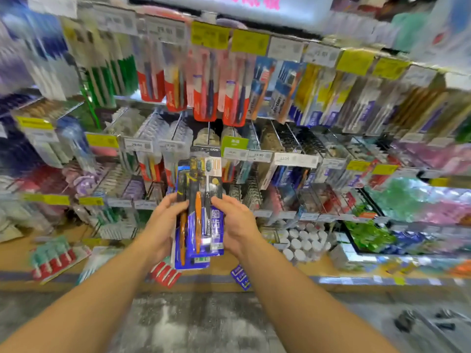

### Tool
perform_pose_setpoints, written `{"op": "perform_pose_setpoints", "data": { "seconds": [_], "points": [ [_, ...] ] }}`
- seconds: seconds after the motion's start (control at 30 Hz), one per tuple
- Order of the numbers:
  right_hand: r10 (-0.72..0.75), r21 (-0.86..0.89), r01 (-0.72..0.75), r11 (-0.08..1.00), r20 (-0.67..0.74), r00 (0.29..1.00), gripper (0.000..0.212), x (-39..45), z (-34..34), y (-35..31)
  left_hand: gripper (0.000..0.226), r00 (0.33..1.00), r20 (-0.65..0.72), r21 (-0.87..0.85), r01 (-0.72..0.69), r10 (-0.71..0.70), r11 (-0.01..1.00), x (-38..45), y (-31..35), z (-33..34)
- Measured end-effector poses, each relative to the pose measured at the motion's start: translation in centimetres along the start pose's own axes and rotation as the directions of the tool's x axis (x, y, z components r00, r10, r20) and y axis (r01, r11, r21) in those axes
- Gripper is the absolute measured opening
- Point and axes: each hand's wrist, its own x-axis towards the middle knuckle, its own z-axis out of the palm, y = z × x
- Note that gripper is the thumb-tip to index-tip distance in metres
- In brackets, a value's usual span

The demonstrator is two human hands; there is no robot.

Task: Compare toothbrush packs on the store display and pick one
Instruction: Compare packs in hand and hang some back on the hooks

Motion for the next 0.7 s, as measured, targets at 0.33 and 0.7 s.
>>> {"op": "perform_pose_setpoints", "data": {
  "seconds": [0.33,0.7],
  "points": [
    [-0.096,0.04,0.101,0.994,-0.106,0.99,0.028,-0.8,-8.3,-5.7,0.009,0.996,0.094,-0.004,-0.002,0.002,1.0,0.6,-2.1,11.3],
    [-0.132,-0.004,0.134,0.991,-0.178,0.975,0.036,-2.0,-18.7,-10.4,0.043,0.988,0.157,0.093,0.002,-0.017,0.996,0.9,-6.6,19.9]
  ]
}}
